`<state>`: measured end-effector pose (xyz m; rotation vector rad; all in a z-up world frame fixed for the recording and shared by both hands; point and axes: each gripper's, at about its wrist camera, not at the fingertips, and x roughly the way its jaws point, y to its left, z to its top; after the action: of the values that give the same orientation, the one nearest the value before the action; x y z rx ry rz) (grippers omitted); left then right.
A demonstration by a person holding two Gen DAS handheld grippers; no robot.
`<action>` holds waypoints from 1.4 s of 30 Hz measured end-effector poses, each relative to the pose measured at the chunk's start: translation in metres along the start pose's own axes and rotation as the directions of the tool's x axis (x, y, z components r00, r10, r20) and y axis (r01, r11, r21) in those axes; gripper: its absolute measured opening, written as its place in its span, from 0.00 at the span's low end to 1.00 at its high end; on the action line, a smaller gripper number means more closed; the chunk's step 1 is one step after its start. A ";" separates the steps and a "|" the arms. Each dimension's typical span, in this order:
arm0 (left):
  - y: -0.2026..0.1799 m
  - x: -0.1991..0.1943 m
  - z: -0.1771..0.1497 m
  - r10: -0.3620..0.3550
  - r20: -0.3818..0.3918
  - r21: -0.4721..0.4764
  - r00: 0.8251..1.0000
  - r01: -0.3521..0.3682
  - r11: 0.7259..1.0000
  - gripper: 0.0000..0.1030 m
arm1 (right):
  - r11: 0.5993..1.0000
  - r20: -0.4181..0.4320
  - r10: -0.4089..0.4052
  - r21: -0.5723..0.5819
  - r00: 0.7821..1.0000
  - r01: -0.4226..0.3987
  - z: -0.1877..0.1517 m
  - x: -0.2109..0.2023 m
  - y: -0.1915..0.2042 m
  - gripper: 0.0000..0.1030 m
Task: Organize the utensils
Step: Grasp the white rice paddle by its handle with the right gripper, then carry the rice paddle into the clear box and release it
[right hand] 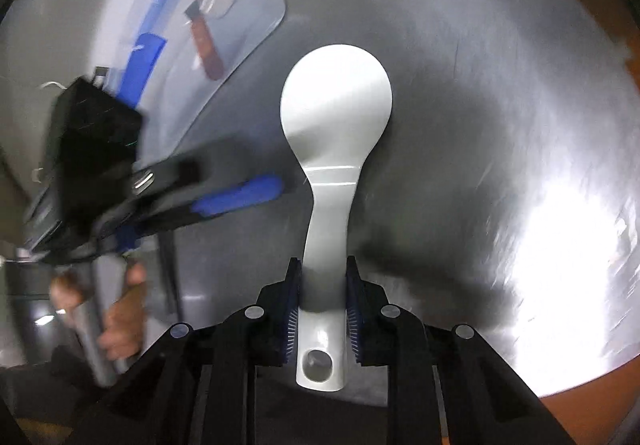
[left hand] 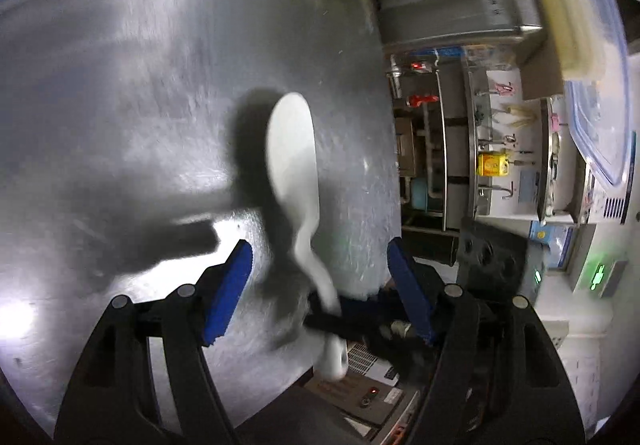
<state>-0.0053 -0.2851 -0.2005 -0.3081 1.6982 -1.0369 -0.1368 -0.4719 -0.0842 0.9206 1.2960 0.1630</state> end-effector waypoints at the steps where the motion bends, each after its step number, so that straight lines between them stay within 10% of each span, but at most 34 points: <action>1: 0.001 0.004 -0.001 -0.004 -0.001 -0.011 1.000 0.004 1.000 0.65 | 1.000 -0.011 0.012 0.000 1.000 -0.012 -0.004 0.001 -0.002 0.19; 13: 0.012 0.013 -0.008 -0.052 -0.017 -0.058 0.999 0.051 0.997 0.46 | 0.998 -0.056 0.031 -0.057 0.998 -0.034 -0.022 0.023 0.004 0.09; 20: 0.028 0.003 -0.020 -0.121 -0.032 -0.085 0.992 0.118 0.989 0.47 | 0.955 -0.040 0.293 0.063 0.955 -0.290 -0.021 0.022 -0.005 0.09; 30: 0.020 -0.045 -0.023 -0.400 0.074 -0.074 0.914 0.405 0.911 0.14 | 0.801 0.016 0.591 0.105 0.807 -0.589 -0.016 0.008 0.018 0.09; 42: -0.023 -0.210 0.023 -0.513 0.309 0.176 0.801 0.482 0.858 0.11 | 0.787 -0.088 0.563 -0.245 0.822 -0.566 0.076 -0.045 0.155 0.09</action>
<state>0.0912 -0.1726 -0.0478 -0.8669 1.2653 -1.3450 -0.0263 -0.4347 0.0507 1.0560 0.9401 0.7960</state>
